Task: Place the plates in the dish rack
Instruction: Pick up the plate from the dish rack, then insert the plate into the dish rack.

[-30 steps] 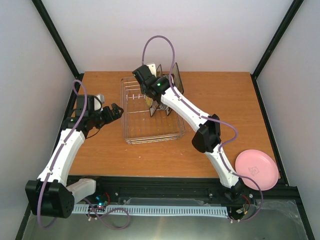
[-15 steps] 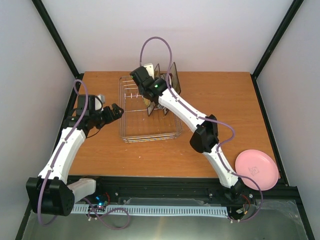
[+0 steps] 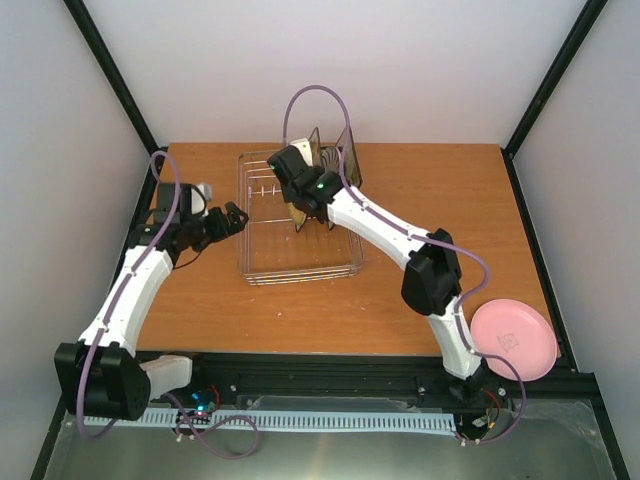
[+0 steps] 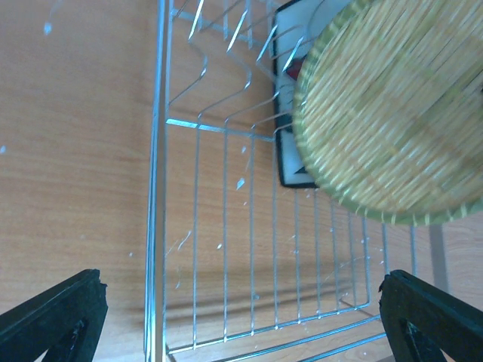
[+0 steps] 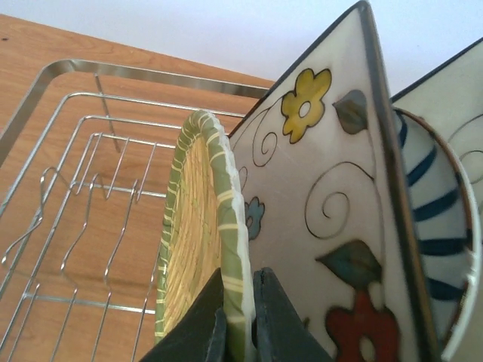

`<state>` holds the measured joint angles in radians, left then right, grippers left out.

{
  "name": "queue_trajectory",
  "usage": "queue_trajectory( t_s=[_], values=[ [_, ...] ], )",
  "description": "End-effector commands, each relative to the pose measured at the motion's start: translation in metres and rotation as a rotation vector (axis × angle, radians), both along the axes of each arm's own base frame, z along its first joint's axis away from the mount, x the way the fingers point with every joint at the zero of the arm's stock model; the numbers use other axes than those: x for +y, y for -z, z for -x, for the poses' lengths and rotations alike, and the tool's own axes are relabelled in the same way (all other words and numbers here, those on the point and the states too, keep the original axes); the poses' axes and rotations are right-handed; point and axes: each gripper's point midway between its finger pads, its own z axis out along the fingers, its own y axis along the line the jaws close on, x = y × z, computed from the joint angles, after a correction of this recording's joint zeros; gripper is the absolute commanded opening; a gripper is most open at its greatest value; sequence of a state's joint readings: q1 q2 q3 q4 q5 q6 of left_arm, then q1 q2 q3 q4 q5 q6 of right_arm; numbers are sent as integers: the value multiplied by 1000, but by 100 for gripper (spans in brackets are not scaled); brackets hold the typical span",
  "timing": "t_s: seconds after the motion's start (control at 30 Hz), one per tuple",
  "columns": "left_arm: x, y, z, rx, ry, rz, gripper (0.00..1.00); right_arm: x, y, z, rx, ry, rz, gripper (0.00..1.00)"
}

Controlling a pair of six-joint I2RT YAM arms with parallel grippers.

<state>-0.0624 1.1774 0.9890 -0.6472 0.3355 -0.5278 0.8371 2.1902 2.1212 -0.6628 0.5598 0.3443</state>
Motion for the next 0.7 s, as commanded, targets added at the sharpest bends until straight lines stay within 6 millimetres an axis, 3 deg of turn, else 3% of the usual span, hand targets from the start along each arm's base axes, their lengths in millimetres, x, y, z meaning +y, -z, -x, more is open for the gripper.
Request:
queue_trajectory(
  t_s=[0.0, 0.13, 0.37, 0.5, 0.67],
  values=[
    [-1, -67, -16, -212, 54, -27, 100, 8, -91, 24, -135, -91, -160, 3],
    [-4, -83, -21, -273, 89, -44, 100, -1, -119, 38, -174, -128, -192, 3],
    [-42, -101, -32, -363, 309, 80, 99, 3, -148, 72, -86, -307, -320, 3],
    [-60, -109, -29, -397, 406, 189, 96, -24, -165, 88, -46, -332, -424, 3],
    [-78, -121, -12, -454, 530, 329, 92, -50, -164, 106, 46, -373, -565, 3]
  ],
)
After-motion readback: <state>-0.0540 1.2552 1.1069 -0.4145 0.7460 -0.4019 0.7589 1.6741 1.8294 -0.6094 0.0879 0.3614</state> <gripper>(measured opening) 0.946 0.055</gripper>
